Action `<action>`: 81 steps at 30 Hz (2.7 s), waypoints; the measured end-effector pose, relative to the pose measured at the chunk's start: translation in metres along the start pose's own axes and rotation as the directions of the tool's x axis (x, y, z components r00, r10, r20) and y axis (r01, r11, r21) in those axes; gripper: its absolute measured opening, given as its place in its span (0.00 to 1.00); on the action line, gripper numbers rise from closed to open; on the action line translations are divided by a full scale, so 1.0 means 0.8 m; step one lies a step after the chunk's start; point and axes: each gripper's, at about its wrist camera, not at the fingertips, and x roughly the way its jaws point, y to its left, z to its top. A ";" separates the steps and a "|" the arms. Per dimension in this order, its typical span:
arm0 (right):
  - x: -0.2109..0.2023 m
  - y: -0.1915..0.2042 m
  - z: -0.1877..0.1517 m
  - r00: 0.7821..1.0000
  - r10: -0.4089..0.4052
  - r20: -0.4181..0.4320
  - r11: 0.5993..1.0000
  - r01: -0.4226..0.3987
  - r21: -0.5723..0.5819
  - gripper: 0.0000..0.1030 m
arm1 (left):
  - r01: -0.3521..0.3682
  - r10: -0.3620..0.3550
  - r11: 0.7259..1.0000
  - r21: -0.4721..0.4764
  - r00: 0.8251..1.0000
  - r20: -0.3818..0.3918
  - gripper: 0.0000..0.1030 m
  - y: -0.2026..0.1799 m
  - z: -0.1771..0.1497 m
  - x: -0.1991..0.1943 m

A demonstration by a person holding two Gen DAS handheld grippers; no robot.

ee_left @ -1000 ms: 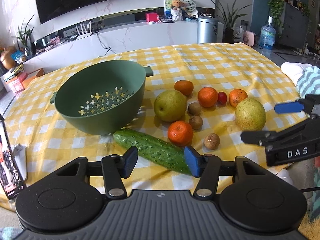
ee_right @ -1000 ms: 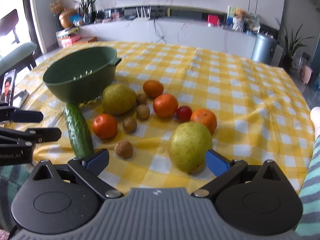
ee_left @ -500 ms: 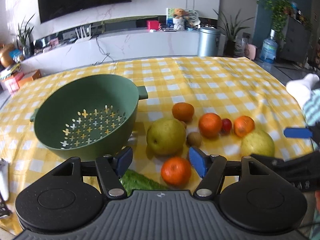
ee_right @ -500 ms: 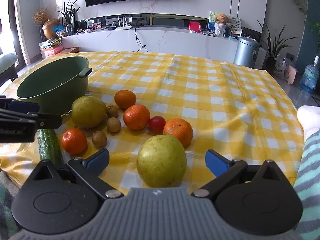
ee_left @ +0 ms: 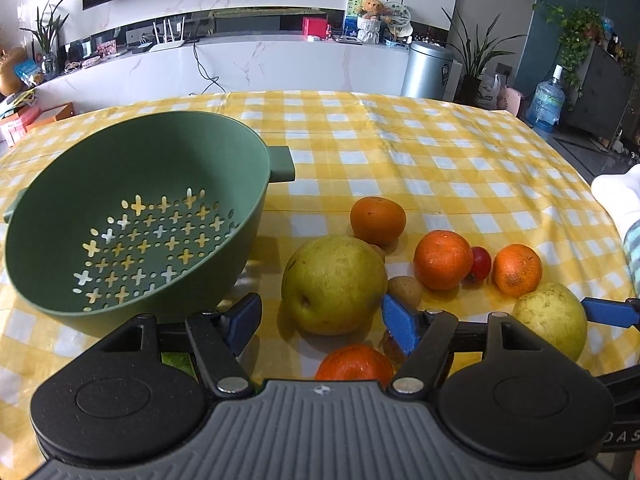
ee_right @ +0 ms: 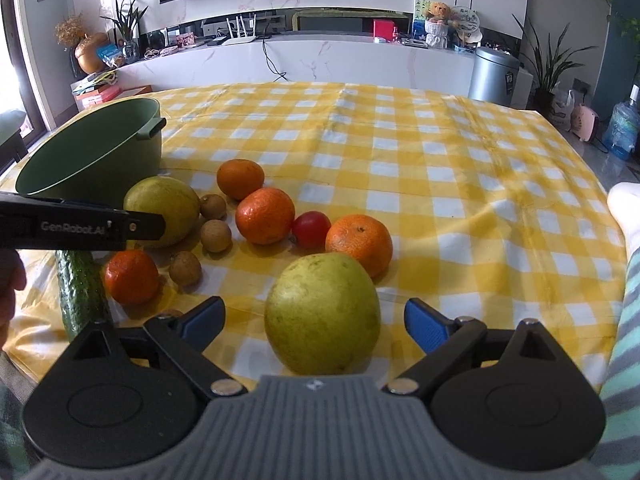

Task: Organize fruits
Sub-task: 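Grasp a pale green pear with the left tool while the right tool grasps another pear, then carry both pears into the green colander and open both tools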

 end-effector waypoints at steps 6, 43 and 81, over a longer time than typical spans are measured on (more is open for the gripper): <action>0.011 0.006 0.001 1.000 0.010 -0.013 1.000 -0.010 -0.006 0.83 | 0.042 -0.043 0.999 -0.007 0.999 -0.020 0.81 -0.001 0.002 0.016; 0.002 0.005 -0.010 1.000 0.003 0.014 1.000 -0.003 -0.027 0.60 | 0.020 -0.019 1.000 -0.016 0.997 0.072 0.69 -0.014 -0.004 -0.034; 0.070 0.216 0.193 0.959 0.274 -0.074 0.775 -0.266 -0.573 0.60 | -0.062 0.048 0.983 -0.175 0.995 -0.084 0.69 0.174 0.067 -0.032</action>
